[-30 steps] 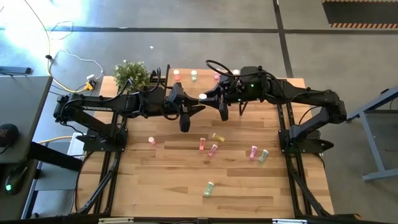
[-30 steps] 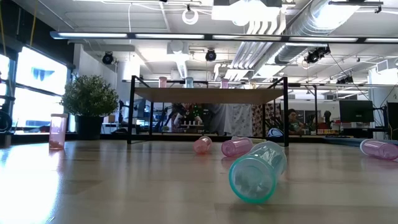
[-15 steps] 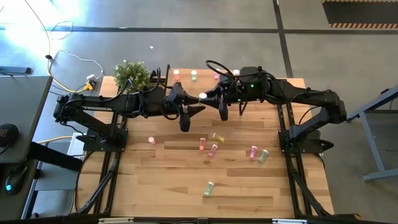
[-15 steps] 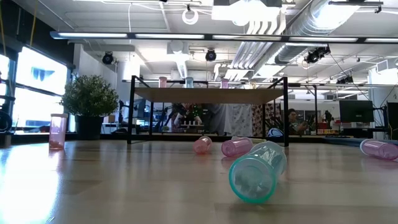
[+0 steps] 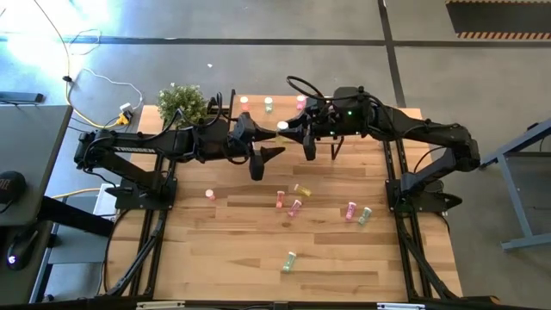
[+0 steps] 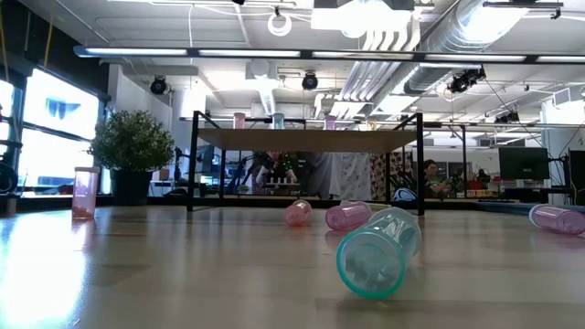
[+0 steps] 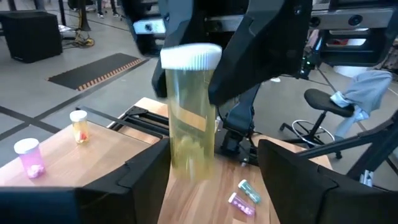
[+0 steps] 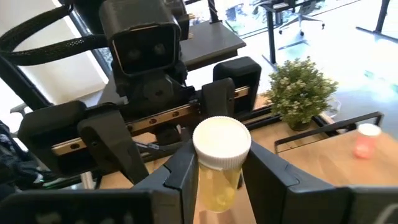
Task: Pick and place medicine bottles onto shelf by color
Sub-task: Put the bottom left yellow pill bottle on the shelf aligned with the other yellow pill bottle
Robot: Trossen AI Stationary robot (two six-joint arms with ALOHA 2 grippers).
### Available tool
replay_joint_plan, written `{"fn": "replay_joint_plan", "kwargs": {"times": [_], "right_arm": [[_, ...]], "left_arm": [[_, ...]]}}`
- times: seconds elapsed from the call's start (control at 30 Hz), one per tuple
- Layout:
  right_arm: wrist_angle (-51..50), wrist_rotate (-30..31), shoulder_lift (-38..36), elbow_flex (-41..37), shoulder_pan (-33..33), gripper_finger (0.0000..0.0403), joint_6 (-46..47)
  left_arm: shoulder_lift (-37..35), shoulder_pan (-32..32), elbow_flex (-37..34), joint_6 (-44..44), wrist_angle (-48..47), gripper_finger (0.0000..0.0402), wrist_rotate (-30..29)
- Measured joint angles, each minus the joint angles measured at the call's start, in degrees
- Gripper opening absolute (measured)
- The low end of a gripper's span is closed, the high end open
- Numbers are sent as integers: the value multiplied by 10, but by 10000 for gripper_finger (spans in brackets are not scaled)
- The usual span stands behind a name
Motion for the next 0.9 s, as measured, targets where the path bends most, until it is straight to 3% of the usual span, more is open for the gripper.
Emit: {"fn": "replay_joint_plan", "kwargs": {"times": [0.23,0.47,0.7,0.9], "right_arm": [[-18,3,-43,0,-31,101,-28],[-54,42,-100,0,-69,101,-78],[-170,103,-143,-2,-116,101,-97],[-143,105,-170,-92,-147,101,-54]], "left_arm": [[0,17,0,0,0,236,-6],[0,46,0,1,0,237,-1],[0,66,0,17,0,237,0],[0,77,0,32,-4,237,0]]}}
